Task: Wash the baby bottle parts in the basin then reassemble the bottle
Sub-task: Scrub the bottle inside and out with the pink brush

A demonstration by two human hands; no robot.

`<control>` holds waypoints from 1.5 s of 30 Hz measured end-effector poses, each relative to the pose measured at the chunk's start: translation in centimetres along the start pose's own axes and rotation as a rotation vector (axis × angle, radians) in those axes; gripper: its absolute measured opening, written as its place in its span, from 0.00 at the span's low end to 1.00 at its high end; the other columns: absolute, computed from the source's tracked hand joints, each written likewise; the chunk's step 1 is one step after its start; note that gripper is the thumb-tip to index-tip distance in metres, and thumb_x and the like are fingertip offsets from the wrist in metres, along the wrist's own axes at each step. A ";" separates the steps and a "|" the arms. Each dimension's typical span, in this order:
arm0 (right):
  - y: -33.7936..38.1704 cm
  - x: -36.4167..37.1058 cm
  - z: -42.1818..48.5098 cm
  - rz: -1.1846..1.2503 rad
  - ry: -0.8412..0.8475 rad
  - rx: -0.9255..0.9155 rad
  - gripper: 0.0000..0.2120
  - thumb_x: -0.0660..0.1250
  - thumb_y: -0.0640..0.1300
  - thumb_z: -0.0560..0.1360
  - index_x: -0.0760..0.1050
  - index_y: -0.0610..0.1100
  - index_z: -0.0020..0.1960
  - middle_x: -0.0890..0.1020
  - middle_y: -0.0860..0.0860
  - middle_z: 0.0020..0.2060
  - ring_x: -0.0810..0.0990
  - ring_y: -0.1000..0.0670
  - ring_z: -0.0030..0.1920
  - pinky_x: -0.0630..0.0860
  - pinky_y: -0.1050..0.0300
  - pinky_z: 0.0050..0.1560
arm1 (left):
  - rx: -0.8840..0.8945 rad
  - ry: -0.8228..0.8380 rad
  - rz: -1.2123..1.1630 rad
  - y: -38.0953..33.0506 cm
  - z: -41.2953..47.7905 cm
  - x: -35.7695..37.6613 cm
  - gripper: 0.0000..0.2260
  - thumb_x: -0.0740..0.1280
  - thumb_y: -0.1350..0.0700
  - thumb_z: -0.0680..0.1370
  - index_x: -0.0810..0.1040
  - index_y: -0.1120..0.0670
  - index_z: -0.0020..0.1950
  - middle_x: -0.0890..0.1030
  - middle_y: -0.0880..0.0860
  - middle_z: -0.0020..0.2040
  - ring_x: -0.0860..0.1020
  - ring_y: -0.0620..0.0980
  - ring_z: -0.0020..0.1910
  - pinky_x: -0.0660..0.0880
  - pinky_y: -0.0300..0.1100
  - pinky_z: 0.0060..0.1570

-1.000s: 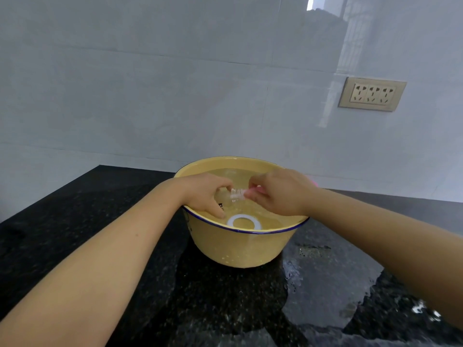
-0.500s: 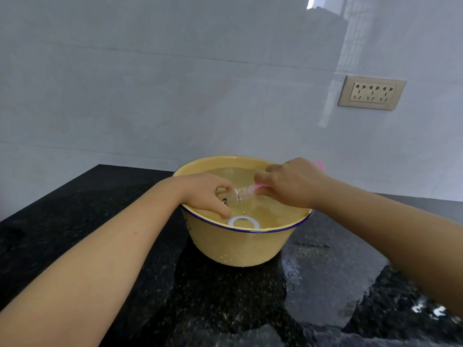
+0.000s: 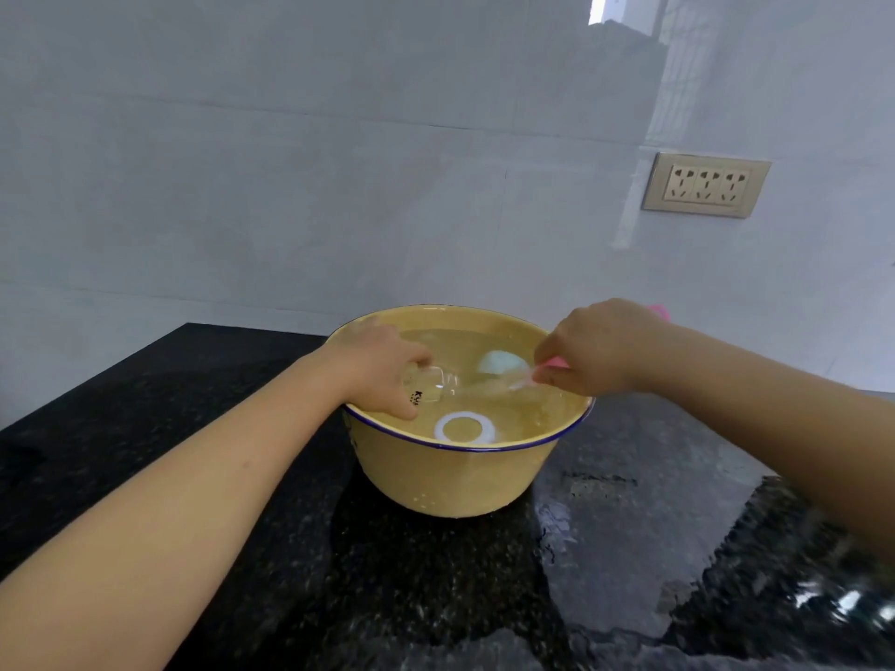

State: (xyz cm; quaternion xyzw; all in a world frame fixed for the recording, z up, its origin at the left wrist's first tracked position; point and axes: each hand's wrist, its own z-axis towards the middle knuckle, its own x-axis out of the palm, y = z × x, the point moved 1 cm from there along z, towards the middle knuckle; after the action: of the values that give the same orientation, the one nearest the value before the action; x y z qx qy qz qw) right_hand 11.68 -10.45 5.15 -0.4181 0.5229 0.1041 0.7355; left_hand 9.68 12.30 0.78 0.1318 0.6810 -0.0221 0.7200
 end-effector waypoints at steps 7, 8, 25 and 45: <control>-0.1 0.0 -1.2 -0.123 0.028 0.077 0.18 0.53 0.58 0.79 0.75 0.51 0.57 0.80 0.48 0.50 0.80 0.44 0.50 0.67 0.57 0.40 | 0.084 -0.198 0.308 -0.4 -0.2 -0.2 0.23 0.67 0.50 0.72 0.67 0.42 0.66 0.70 0.53 0.58 0.66 0.53 0.59 0.63 0.45 0.56; 0.1 0.2 -1.2 -0.136 0.024 0.078 0.17 0.54 0.57 0.80 0.75 0.50 0.58 0.80 0.48 0.50 0.80 0.44 0.50 0.66 0.57 0.39 | 0.102 -0.218 0.352 -0.6 -0.3 -0.3 0.23 0.66 0.52 0.72 0.67 0.43 0.66 0.69 0.53 0.58 0.66 0.53 0.59 0.62 0.44 0.56; 2.2 -0.1 -1.6 -0.062 -0.230 0.307 0.24 0.54 0.39 0.79 0.60 0.59 0.71 0.80 0.50 0.47 0.80 0.44 0.41 0.53 0.59 0.26 | -0.170 -0.134 0.165 -1.4 -0.9 -1.8 0.27 0.70 0.44 0.68 0.69 0.44 0.66 0.71 0.52 0.58 0.74 0.55 0.55 0.68 0.46 0.50; 3.4 -0.4 -1.5 0.368 -0.141 0.416 0.23 0.52 0.46 0.81 0.57 0.65 0.72 0.79 0.47 0.56 0.78 0.43 0.54 0.69 0.54 0.42 | -0.328 0.072 -0.528 -2.0 0.3 -0.4 0.17 0.69 0.40 0.67 0.75 0.51 0.46 0.75 0.47 0.41 0.75 0.50 0.45 0.70 0.42 0.40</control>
State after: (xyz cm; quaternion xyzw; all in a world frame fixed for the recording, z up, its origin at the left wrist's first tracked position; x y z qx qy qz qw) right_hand 8.50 -9.31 3.58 -0.1478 0.5479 0.1551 0.8086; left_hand 9.53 10.29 0.88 -0.1671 0.7111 -0.0935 0.6765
